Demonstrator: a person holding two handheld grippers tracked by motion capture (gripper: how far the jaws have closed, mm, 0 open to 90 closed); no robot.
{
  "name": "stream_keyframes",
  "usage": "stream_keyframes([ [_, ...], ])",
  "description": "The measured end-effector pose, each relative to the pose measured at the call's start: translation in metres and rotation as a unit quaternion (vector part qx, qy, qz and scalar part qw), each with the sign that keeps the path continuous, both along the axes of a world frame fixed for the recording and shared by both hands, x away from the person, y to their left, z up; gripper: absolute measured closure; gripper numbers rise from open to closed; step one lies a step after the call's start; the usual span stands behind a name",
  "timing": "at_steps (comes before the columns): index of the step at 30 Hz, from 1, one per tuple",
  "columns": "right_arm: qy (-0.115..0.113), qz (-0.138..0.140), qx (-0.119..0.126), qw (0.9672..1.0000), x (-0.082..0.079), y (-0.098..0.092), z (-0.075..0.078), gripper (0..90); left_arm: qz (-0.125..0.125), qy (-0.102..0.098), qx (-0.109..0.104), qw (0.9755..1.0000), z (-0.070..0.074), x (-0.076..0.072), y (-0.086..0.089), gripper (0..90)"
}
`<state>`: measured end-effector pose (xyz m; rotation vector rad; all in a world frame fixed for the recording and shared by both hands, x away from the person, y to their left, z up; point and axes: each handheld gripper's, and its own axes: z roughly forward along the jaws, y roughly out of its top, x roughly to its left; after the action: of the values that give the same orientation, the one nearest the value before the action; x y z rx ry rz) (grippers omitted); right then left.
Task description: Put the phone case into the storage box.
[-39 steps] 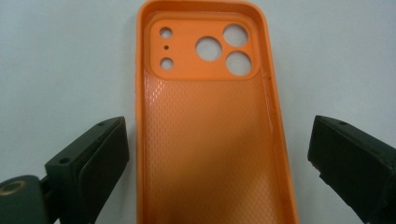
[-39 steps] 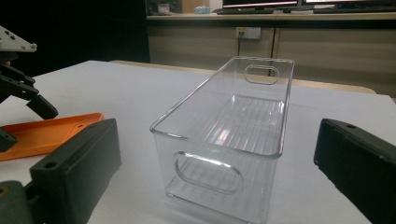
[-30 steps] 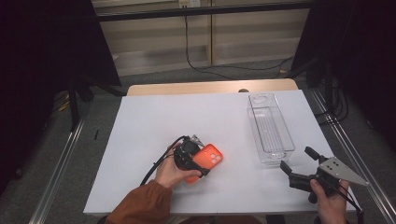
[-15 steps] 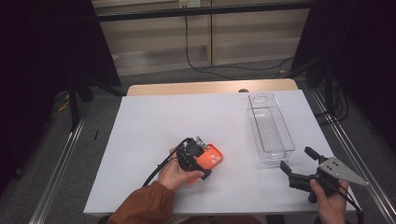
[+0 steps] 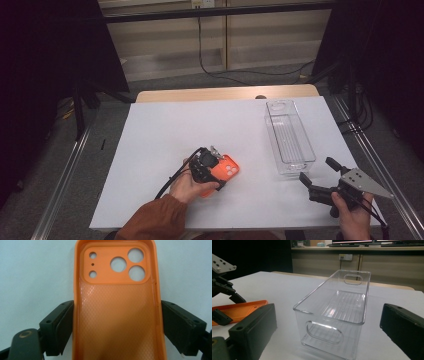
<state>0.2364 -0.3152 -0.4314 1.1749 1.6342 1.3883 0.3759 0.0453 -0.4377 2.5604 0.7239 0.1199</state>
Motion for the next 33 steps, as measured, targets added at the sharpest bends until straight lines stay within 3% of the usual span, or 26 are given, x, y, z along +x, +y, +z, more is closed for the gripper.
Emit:
stream_keyframes([
  [7,0.000,0.001,-0.001,1.0000,0.000,0.000,0.000,0.1,-0.012,-0.001,0.001,0.9999,0.001,0.002,0.002,16.4],
  [18,-0.001,0.002,-0.002,1.0000,-0.001,0.000,0.000,0.1,0.000,-0.013,-0.005,0.9999,0.001,-0.001,0.002,16.5],
  [26,-0.001,0.002,-0.002,1.0000,-0.001,0.000,0.000,0.1,-0.013,-0.040,-0.037,0.9984,0.009,-0.009,0.002,16.5],
  [27,-0.002,0.002,-0.002,1.0000,-0.001,0.000,0.000,0.1,-0.005,-0.047,-0.044,0.9979,0.010,-0.011,0.002,16.5],
  [33,-0.004,0.002,-0.002,1.0000,-0.001,0.000,0.001,0.1,-0.015,-0.067,-0.076,0.9948,0.018,-0.014,0.006,16.5],
])
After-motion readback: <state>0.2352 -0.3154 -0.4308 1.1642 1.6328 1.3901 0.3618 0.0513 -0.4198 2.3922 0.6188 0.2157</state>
